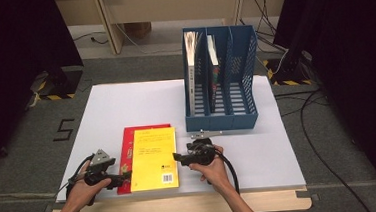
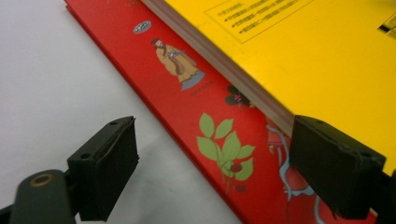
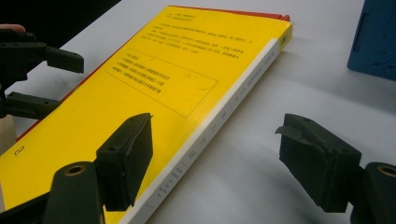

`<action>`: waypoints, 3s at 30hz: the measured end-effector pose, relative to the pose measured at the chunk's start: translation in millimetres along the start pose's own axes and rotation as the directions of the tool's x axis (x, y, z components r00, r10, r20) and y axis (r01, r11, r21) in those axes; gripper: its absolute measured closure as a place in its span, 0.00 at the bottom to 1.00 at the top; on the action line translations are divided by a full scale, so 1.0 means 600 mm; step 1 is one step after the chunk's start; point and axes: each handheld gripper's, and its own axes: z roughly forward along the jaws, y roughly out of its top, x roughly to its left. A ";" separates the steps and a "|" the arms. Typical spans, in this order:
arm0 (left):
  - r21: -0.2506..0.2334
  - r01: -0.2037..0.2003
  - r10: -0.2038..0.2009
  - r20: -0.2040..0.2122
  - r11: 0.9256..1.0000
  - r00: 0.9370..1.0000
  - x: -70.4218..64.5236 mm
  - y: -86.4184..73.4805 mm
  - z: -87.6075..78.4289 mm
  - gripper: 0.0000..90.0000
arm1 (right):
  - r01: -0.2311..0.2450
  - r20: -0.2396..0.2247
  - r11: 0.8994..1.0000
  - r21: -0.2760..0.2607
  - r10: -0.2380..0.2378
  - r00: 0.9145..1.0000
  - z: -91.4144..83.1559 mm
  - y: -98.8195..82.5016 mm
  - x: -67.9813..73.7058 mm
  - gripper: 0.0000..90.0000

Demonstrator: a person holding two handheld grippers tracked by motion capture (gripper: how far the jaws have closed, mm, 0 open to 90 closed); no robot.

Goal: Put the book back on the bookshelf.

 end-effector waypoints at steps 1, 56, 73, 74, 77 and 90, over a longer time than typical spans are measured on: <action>0.001 0.006 -0.006 0.005 1.000 1.000 0.002 0.000 0.000 0.16 | -0.001 -0.001 1.000 0.003 0.001 1.000 0.001 0.000 0.000 0.30; 0.014 0.041 -0.041 0.014 0.999 0.999 0.008 0.006 0.017 0.05 | -0.324 -0.234 0.945 -0.051 0.304 0.923 0.038 -0.003 0.008 0.60; 0.021 0.047 -0.047 0.023 0.999 0.999 0.013 0.004 0.017 0.01 | -0.019 -0.220 1.000 0.013 0.022 0.975 0.045 0.023 0.009 0.55; 0.023 0.048 -0.049 0.022 0.999 0.999 0.014 0.004 0.017 0.01 | 0.000 -0.228 1.000 0.004 0.001 0.974 0.043 0.027 0.010 0.57; 0.025 0.049 -0.050 0.017 0.998 0.999 0.015 0.004 0.017 0.00 | 0.056 -0.244 0.998 -0.021 -0.060 0.968 0.034 0.036 0.023 0.60; 0.030 0.047 -0.048 0.006 0.998 0.999 0.017 0.008 0.015 0.04 | 0.064 -0.288 0.998 0.028 -0.053 0.956 0.040 0.053 0.028 0.59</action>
